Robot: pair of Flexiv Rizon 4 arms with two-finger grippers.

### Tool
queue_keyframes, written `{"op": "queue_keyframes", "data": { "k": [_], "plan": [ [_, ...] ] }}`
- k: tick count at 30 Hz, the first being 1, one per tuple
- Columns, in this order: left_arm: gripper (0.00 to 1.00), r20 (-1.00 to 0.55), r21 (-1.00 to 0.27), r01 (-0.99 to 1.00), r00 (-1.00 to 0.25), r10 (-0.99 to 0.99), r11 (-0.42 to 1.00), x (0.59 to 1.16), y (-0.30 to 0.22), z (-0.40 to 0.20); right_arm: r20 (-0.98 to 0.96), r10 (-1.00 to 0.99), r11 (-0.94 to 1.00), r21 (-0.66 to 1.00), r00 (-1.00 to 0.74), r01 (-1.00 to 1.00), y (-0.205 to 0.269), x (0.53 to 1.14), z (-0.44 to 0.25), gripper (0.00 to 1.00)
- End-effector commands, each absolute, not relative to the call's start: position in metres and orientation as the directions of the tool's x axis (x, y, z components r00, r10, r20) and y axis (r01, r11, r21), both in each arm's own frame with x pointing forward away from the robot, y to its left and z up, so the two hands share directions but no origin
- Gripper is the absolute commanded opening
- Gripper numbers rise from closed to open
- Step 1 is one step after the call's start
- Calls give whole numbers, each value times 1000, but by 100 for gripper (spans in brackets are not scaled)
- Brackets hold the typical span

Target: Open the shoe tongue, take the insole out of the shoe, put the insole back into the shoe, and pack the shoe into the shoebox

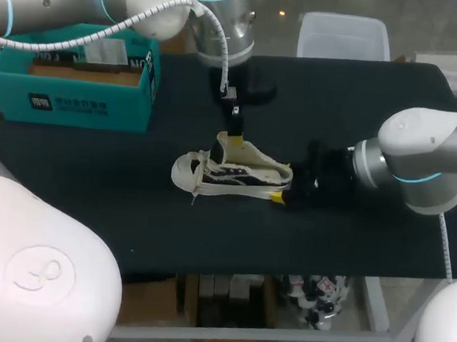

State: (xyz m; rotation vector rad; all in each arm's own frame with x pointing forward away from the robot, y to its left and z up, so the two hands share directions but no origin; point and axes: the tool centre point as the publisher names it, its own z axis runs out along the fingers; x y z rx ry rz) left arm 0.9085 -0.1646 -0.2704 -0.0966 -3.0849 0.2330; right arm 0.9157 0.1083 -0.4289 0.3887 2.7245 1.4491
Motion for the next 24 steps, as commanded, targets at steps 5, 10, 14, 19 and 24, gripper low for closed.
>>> {"op": "queue_keyframes", "data": {
  "k": [5,10,14,19,24],
  "plan": [
    [0,61,-163,143,-986,154,976,913,-170,-301,93,228,531,823,-969,203,105,916,-432,0],
    [0,59,-140,163,-983,173,977,910,-173,-317,93,228,531,823,-969,203,105,916,-432,0],
    [0,53,-123,193,-978,201,973,903,-177,-330,93,228,531,823,-969,203,105,916,-432,0],
    [0,46,-121,219,-973,226,968,902,-178,-342,93,228,531,823,-969,203,105,916,-432,0],
    [0,79,-132,213,-971,225,968,903,-174,-350,93,228,531,823,-969,203,105,916,-432,0]
  ]
}}
